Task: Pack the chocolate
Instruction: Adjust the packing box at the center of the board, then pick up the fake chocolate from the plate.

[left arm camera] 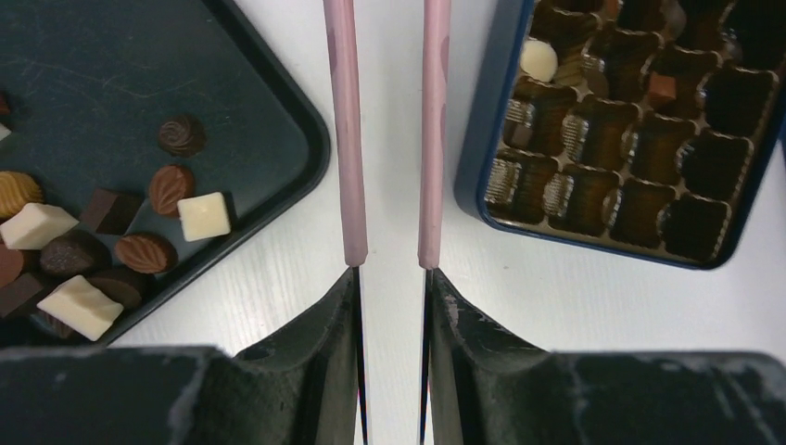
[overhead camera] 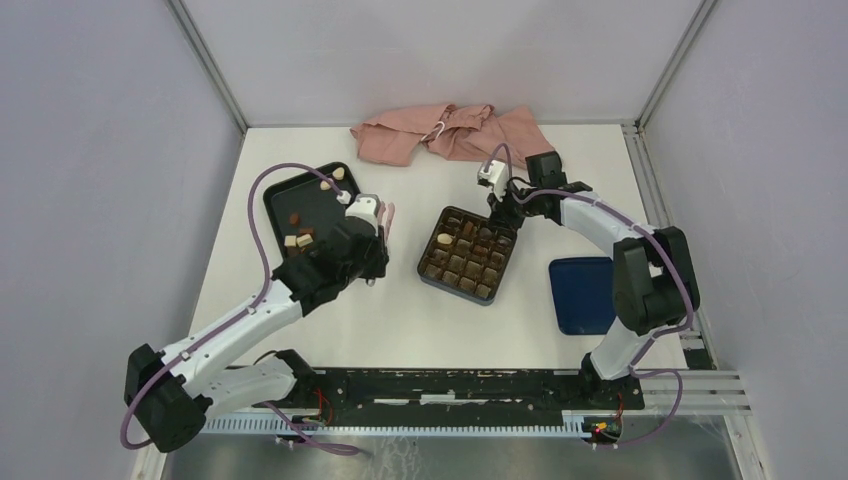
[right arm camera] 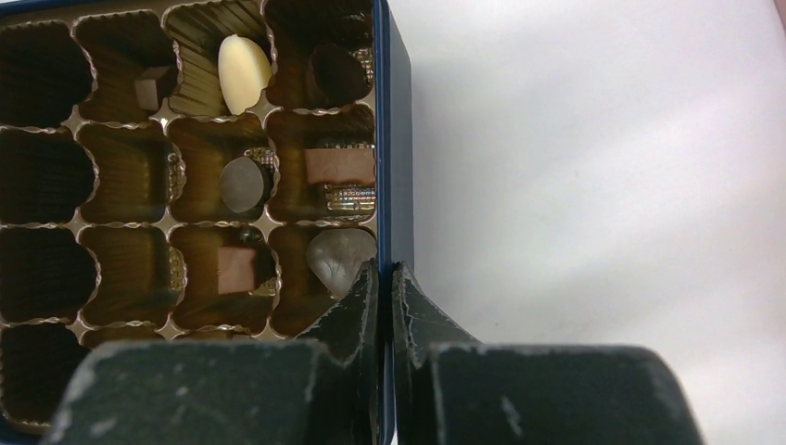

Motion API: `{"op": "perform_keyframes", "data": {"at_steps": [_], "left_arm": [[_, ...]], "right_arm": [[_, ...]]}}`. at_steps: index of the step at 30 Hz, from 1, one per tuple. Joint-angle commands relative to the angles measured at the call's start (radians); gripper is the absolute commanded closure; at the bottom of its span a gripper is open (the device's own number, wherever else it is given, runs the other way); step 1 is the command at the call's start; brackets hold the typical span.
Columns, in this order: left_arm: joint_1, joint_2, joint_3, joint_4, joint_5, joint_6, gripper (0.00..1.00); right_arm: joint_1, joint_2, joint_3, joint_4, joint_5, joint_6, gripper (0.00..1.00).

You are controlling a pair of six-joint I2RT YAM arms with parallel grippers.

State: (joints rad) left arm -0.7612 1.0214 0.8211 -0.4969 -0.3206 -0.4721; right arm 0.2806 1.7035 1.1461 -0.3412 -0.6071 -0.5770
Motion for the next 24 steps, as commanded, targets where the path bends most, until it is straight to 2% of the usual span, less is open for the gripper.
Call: {"op": "perform_keyframes", "data": {"at_steps": [1, 5, 8, 12, 18, 24], "left_arm": [[0.122, 0.013, -0.009, 0.061, 0.115, 0.087, 0.65], [0.289, 0.053, -0.009, 0.104, 0.301, 0.108, 0.65], [0.382, 0.129, 0.047, 0.071, 0.390, 0.130, 0.64], [0.495, 0.255, 0.158, -0.023, 0.427, 0.156, 0.64], [0.679, 0.432, 0.292, -0.081, 0.491, 0.171, 0.64], [0.788, 0.657, 0.503, -0.180, 0.581, 0.157, 0.64]], "right_arm": [[-0.003, 0.028, 0.013, 0.063, -0.115, 0.040, 0.95], [-0.014, 0.083, 0.043, 0.026, -0.140, 0.029, 0.85], [-0.017, 0.093, 0.047, 0.022, -0.137, 0.025, 0.80], [-0.022, 0.070, 0.061, 0.002, -0.120, 0.007, 0.68], [-0.039, -0.032, 0.056, -0.005, -0.046, -0.051, 0.49], [-0.045, -0.109, 0.041, 0.003, -0.060, -0.055, 0.45]]}}
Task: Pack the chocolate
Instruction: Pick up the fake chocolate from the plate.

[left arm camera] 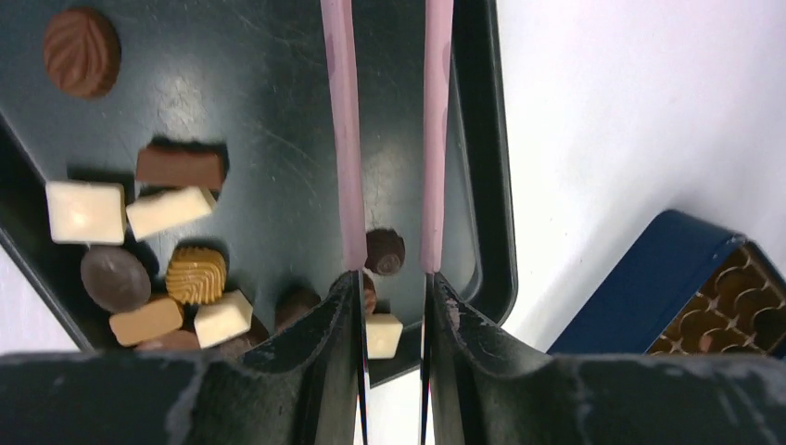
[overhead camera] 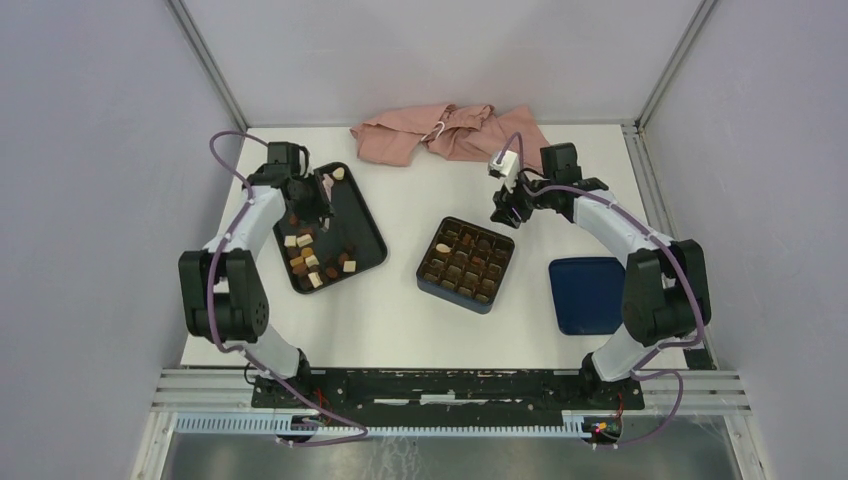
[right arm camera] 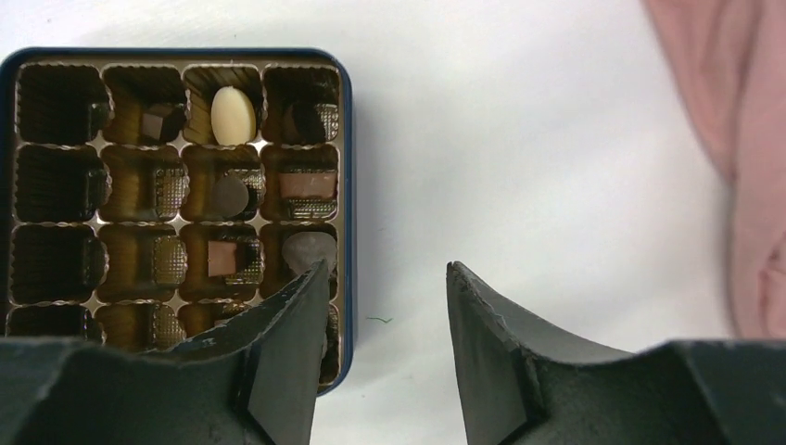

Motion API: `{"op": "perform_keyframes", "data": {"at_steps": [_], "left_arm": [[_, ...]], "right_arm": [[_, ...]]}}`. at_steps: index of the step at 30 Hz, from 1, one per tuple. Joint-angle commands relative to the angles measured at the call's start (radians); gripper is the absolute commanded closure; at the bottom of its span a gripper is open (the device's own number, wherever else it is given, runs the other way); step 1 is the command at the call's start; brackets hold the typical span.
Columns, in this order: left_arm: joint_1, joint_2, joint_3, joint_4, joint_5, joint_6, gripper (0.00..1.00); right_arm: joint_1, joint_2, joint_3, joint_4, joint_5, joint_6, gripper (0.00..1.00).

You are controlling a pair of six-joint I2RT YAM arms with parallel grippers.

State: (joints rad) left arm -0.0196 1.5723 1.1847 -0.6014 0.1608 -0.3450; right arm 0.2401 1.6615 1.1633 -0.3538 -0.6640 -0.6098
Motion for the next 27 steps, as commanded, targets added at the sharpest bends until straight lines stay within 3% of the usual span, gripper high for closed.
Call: {"op": "perform_keyframes", "data": {"at_steps": [1, 12, 27], "left_arm": [[0.053, 0.143, 0.179, -0.101, 0.109, 0.031, 0.64], [0.055, 0.414, 0.536, -0.332, 0.096, 0.088, 0.64], [0.050, 0.608, 0.794, -0.482, 0.040, 0.149, 0.62]], "right_arm": [[-0.004, -0.072, 0.024, 0.016, -0.010, -0.020, 0.45], [-0.004, -0.081, 0.030, 0.009, -0.036, -0.019, 0.44], [-0.004, -0.065, 0.031, 0.008, -0.042, -0.021, 0.44]]}}
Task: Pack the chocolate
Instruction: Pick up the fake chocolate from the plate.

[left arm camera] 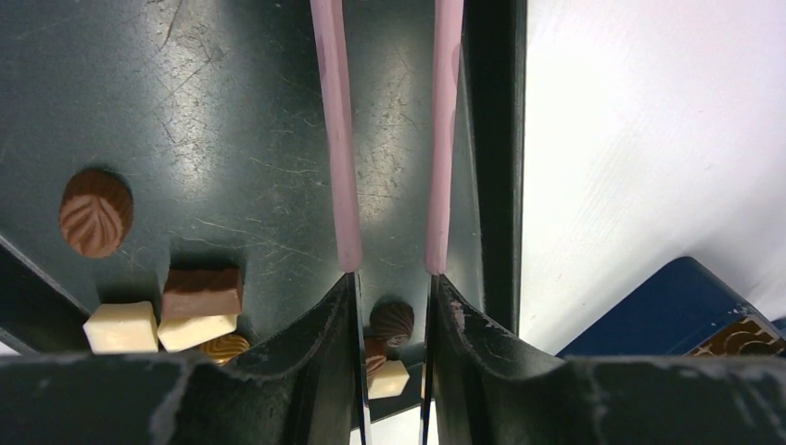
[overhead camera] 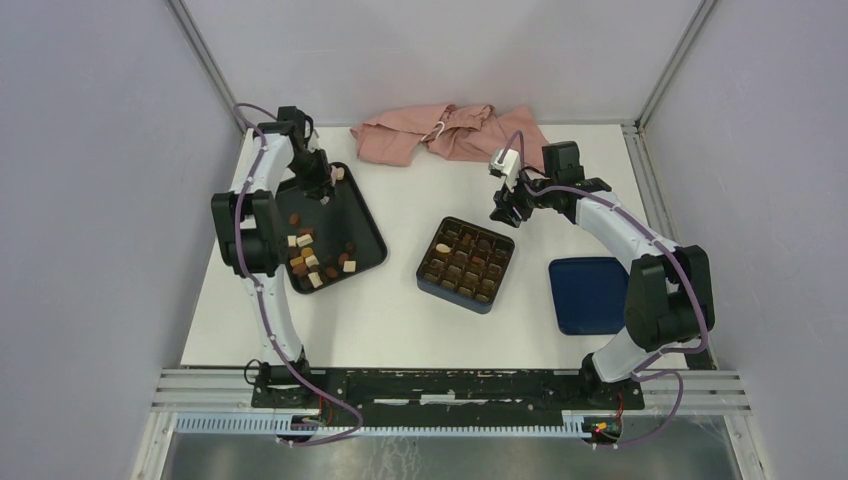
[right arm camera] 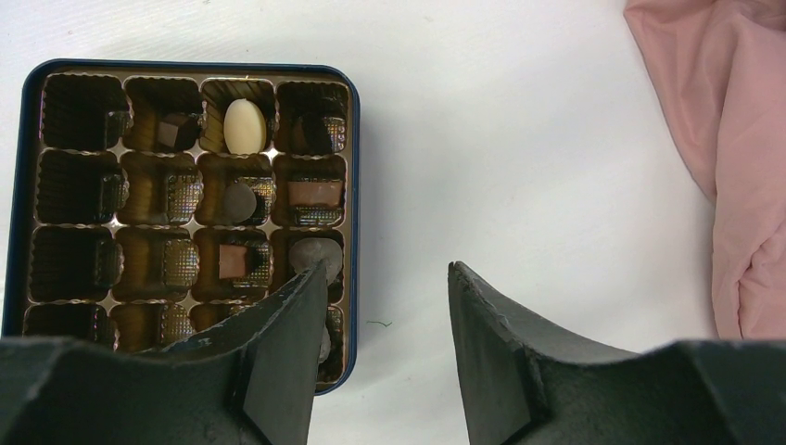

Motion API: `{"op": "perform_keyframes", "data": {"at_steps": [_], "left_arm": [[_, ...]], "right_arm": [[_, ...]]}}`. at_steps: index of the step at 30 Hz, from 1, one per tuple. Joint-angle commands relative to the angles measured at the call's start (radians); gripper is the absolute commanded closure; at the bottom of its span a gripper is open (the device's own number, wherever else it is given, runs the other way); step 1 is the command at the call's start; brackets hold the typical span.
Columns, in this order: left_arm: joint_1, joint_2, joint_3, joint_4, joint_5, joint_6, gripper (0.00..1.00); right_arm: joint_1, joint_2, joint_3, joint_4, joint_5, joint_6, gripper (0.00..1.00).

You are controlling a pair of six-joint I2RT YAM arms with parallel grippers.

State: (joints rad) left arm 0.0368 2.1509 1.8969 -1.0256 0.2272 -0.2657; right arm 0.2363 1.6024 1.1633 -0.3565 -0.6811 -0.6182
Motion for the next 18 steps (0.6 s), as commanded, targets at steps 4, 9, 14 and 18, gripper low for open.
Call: {"op": "perform_keyframes", "data": {"at_steps": [4, 9, 14, 18], "left_arm": [[-0.011, 0.059, 0.120, -0.077, -0.037, 0.079, 0.61], [-0.024, 0.093, 0.157, -0.091, -0.038, 0.081, 0.61], [-0.055, 0.121, 0.196, -0.107, -0.070, 0.084, 0.61], [-0.061, 0.137, 0.216, -0.119, -0.111, 0.084, 0.61]], "right_arm": [[0.000, -0.001, 0.031, 0.011, -0.028, -0.012, 0.44], [0.000, 0.008, 0.033, 0.008, -0.030, -0.015, 0.44], [-0.002, 0.010, 0.036, 0.005, -0.029, -0.017, 0.44], [0.000, 0.012, 0.035, 0.005, -0.029, -0.019, 0.44]]}}
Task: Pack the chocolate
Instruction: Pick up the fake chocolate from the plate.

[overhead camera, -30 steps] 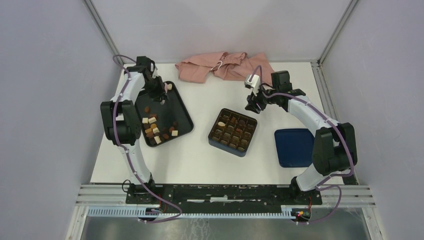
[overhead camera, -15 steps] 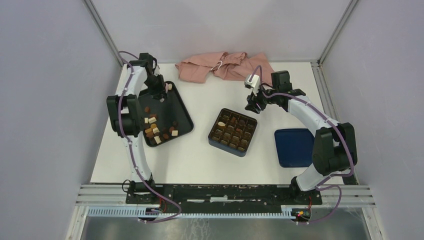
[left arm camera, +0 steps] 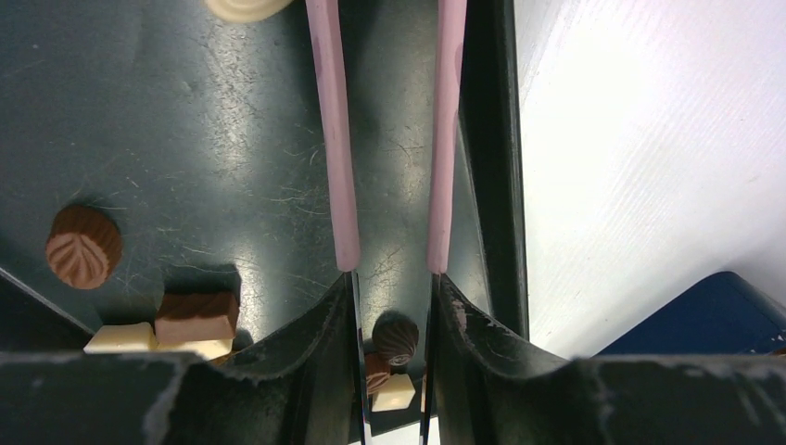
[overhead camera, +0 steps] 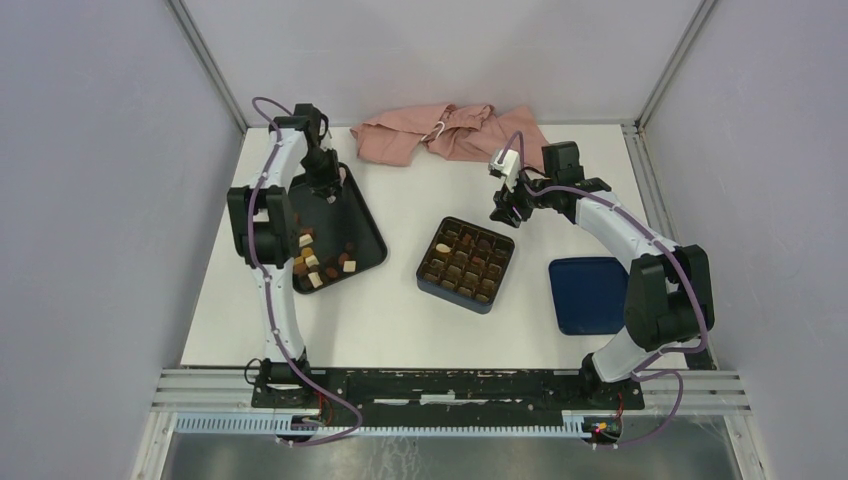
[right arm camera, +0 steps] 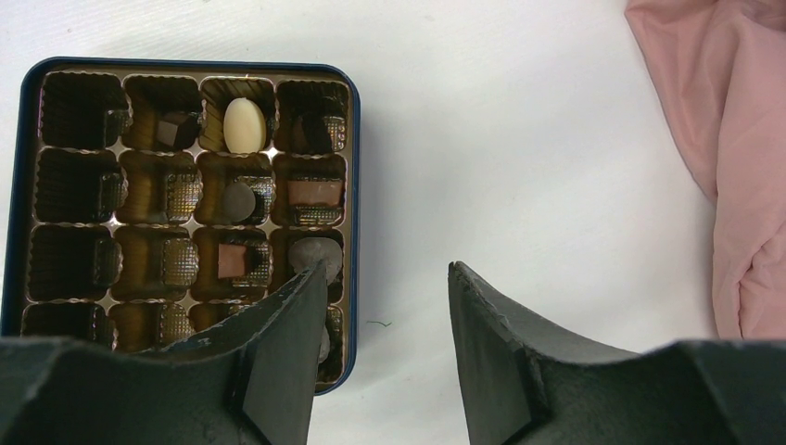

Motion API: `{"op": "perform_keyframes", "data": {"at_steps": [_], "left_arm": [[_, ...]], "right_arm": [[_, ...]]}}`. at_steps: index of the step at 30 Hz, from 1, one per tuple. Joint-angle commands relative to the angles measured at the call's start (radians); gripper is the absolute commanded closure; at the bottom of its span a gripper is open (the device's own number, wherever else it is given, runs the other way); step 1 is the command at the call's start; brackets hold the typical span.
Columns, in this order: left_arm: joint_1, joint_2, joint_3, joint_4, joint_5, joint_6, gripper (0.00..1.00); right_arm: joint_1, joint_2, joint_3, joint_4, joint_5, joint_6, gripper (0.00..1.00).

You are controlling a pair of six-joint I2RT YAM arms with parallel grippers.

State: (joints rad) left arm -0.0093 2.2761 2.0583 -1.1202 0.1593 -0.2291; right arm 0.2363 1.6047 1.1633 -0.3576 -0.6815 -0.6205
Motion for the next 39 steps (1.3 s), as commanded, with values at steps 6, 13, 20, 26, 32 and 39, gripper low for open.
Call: {"op": "perform_keyframes", "data": {"at_steps": [6, 13, 20, 26, 32, 39], "left_arm": [[-0.024, 0.027, 0.058, -0.028, -0.071, 0.051, 0.61], [-0.035, 0.046, 0.079, -0.034, -0.078, 0.052, 0.61], [-0.043, 0.071, 0.102, -0.039, -0.071, 0.051, 0.60], [-0.042, 0.093, 0.115, -0.043, -0.077, 0.051, 0.60], [-0.042, 0.104, 0.132, -0.048, -0.069, 0.050, 0.60], [-0.042, 0.109, 0.131, -0.049, -0.061, 0.050, 0.60]], "right_arm": [[-0.002, 0.012, 0.035, 0.004, -0.030, -0.017, 0.43], [-0.001, 0.015, 0.036, 0.004, -0.032, -0.018, 0.43], [-0.001, 0.016, 0.035, 0.003, -0.033, -0.020, 0.43], [0.000, 0.013, 0.035, 0.002, -0.035, -0.021, 0.43], [-0.001, 0.013, 0.035, 0.002, -0.035, -0.021, 0.43], [-0.001, 0.013, 0.035, 0.003, -0.036, -0.021, 0.43]]}}
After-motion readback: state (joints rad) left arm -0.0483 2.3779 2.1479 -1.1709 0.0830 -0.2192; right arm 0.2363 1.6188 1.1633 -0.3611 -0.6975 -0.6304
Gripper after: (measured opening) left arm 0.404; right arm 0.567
